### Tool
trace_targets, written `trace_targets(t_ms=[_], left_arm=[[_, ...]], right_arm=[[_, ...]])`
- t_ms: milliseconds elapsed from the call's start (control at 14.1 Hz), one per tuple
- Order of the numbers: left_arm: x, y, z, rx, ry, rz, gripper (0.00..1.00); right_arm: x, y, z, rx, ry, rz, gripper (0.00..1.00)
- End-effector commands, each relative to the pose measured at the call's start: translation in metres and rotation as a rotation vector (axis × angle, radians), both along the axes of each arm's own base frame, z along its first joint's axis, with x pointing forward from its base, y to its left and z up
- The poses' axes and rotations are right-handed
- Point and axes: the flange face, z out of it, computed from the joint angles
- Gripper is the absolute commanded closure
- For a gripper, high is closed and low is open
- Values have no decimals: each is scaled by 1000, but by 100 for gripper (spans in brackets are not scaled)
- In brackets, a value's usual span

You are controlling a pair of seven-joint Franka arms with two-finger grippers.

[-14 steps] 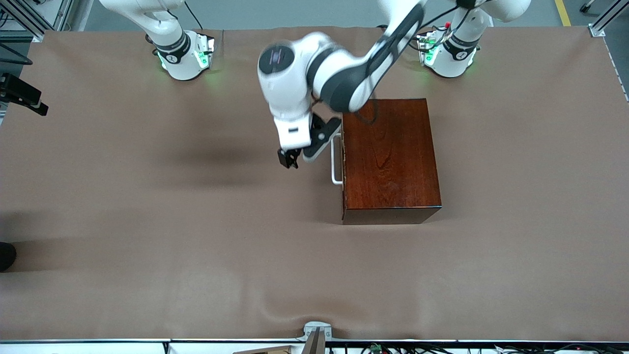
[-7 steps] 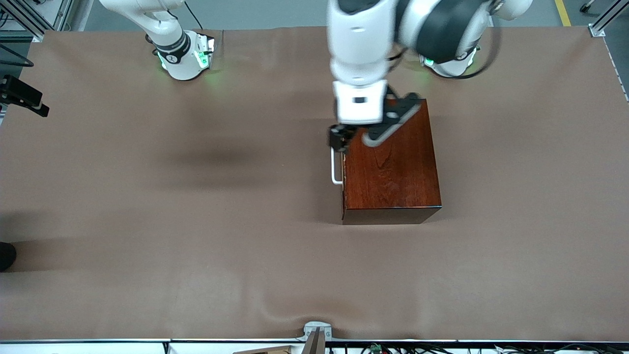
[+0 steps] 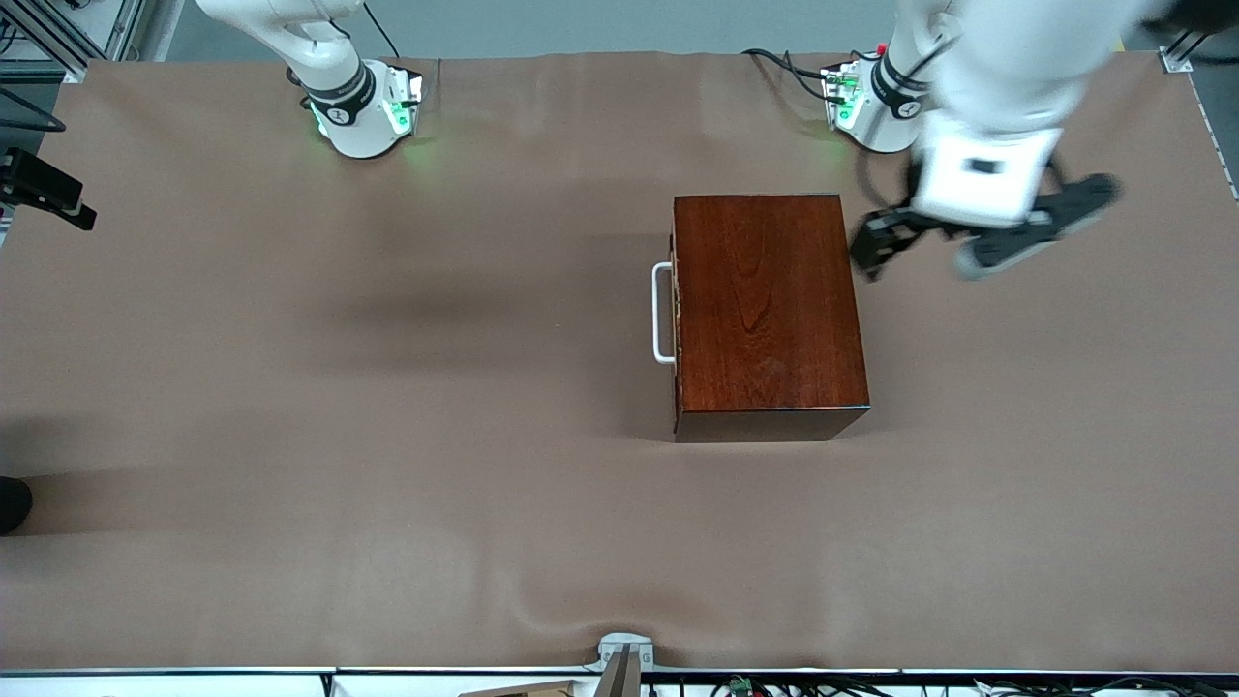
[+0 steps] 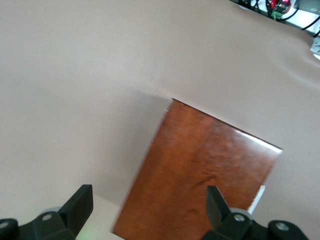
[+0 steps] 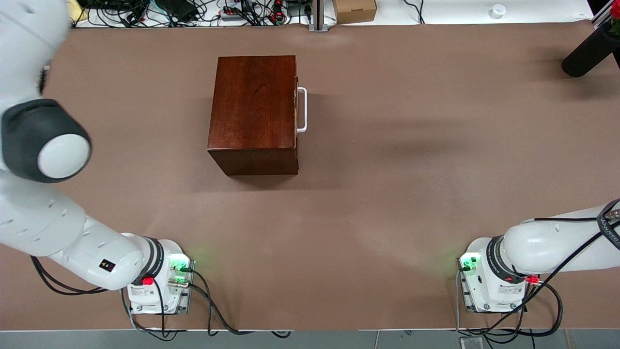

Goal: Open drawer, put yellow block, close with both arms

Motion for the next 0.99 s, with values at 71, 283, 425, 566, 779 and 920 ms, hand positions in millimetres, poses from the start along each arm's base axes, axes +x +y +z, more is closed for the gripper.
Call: trace_targets(t_ms=[71,283,425,566,779,920], left_arm=[[-13,72,-1,-5,52,-144,0],[-14,127,-1,0,83,-302,0],[-24,159,1,1,93,-377,0],[-36,176,-2,1,96,-417,0],[-55,172,-1,21,66,-431,0],[-57,168,6,17,56,-430,0]], right_arm=[[-2,-3,2,-10,4,5,0],[-2,-4,2,-10,4,3,0],[-2,-4,2,-10,4,3,0],[-2,-4,2,-10,4,2,0],[-2,-4,2,-10,4,2,0],[-2,-4,2,-10,4,2,0]])
